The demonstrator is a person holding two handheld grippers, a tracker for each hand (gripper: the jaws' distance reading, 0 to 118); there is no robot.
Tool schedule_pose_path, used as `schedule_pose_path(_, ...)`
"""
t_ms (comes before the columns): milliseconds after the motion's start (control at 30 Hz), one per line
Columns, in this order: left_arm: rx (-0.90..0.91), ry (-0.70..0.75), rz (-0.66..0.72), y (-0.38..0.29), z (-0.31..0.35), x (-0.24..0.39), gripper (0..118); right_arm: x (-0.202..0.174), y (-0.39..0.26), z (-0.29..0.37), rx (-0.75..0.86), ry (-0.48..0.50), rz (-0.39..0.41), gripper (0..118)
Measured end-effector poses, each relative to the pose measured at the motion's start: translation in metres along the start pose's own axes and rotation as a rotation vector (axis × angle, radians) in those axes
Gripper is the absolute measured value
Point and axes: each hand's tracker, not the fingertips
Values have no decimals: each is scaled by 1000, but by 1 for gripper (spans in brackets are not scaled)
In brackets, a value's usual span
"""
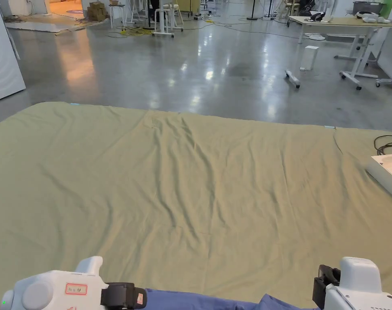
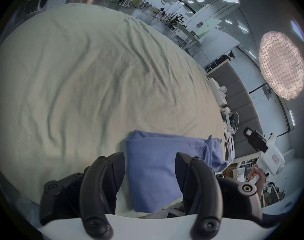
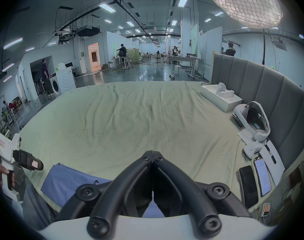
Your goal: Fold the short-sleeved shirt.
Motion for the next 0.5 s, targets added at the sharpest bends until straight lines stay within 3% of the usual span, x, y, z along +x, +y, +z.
schedule_pose_path(133,-31,-4,-12,-13,-16,-22,64,-6,3,3,41,9,5,0)
schedule_pose_path(400,2,-232,64,-22,-42,-41,69,-17,9,6,79,20,15,0)
schedule_pose_path(500,-18,-247,42,-24,-52,-39,70,-23,10,6,79,27,21,0)
